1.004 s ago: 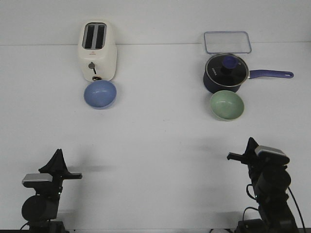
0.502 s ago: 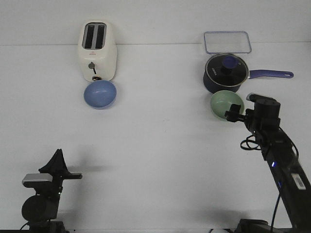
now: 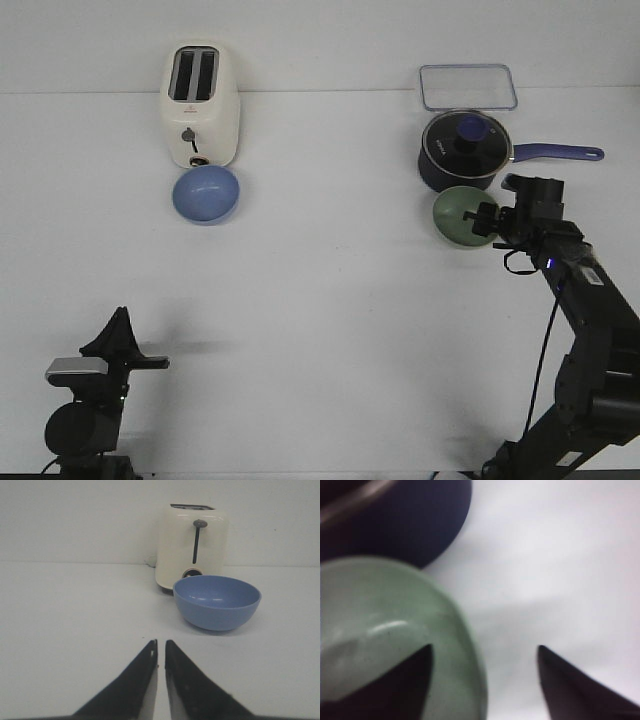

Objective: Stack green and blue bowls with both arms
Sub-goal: 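Reach the right gripper forward to the rim of the green bowl, then grip the green bowl rim and drag it toward the table center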

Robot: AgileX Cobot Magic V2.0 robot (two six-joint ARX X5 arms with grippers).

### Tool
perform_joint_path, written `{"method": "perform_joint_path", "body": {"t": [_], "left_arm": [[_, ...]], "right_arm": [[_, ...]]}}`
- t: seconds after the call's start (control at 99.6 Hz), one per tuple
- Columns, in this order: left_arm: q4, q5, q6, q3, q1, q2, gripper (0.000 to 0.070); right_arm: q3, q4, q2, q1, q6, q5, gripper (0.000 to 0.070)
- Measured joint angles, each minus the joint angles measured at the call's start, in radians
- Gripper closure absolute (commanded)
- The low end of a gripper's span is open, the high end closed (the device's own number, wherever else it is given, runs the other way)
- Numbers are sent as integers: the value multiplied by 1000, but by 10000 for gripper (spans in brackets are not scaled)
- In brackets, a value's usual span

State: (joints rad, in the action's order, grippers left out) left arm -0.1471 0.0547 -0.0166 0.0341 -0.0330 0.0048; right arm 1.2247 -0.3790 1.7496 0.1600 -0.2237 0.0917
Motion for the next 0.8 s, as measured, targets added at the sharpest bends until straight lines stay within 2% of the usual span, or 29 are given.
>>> {"method": "perform_joint_path", "body": {"t": [0.03,0.281,0.382,0.542,0.683,0.803], "left_arm": [[0,0,0,0,0,0,685],[0,0,0,0,0,0,685],[0,0,0,0,0,0,685],[0,0,0,0,0,0,685],[0,0,0,0,0,0,685],[0,0,0,0,0,0,685]], "right_arm": [[0,-5,3,0,0,10,700],[13,-22,-12,6,10,26,700],[13,-50,-73,11,11,58,700],[17,-113,-265,14,11,154,700],[16,-201,-414,-43,11,168,700],[-56,-208,-527,-144,10,174,700]]}}
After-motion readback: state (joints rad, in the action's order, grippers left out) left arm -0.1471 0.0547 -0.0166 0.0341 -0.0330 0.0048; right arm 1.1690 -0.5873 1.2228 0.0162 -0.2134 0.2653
